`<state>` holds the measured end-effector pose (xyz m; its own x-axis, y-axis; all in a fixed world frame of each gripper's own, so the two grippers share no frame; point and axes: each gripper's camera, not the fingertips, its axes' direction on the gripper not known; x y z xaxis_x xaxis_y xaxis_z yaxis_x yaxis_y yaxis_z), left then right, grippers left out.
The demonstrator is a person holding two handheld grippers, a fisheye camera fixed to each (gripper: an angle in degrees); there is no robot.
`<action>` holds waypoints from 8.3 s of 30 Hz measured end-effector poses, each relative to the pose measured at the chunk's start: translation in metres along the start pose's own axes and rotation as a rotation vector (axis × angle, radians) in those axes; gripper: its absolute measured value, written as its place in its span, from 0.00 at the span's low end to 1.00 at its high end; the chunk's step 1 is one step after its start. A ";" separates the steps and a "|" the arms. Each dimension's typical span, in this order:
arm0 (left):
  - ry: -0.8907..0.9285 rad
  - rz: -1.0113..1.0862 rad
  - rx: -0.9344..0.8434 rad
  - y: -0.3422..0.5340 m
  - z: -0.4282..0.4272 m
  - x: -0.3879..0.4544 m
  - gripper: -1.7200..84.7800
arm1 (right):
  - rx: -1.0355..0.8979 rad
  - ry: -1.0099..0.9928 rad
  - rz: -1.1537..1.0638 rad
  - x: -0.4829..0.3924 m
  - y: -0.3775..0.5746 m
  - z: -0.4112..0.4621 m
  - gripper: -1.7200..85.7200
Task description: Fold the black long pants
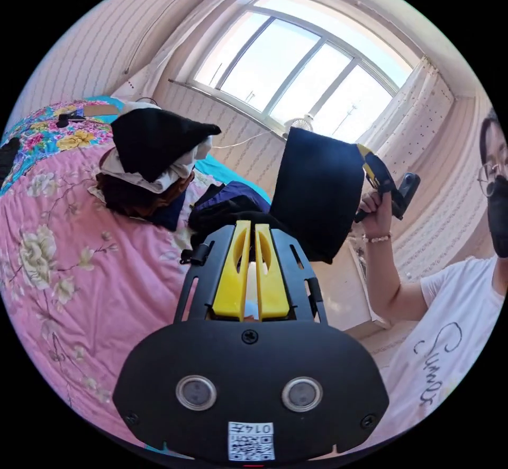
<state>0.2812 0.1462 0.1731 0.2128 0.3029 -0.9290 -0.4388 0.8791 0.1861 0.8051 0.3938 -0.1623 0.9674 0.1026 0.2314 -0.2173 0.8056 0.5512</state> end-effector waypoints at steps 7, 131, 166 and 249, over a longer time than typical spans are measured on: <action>-0.371 -0.045 0.232 0.083 -0.254 0.012 0.01 | -0.001 -0.439 0.051 -0.101 -0.019 0.113 0.03; -0.739 -0.343 -0.045 0.372 -0.605 -0.057 0.01 | -1.039 -0.027 0.176 -0.332 0.022 0.576 0.14; -0.590 -0.145 -0.519 0.167 -0.407 -0.131 0.02 | -0.885 -0.116 0.385 -0.039 0.054 0.478 0.06; -0.541 -0.316 -0.444 0.148 -0.306 -0.198 0.06 | -0.955 -0.260 0.676 0.056 0.110 0.438 0.03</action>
<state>-0.0933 0.1032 0.2869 0.7340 0.3001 -0.6092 -0.5710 0.7583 -0.3145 0.7781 0.2332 0.2623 0.6155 0.6393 0.4609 -0.3808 0.7533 -0.5362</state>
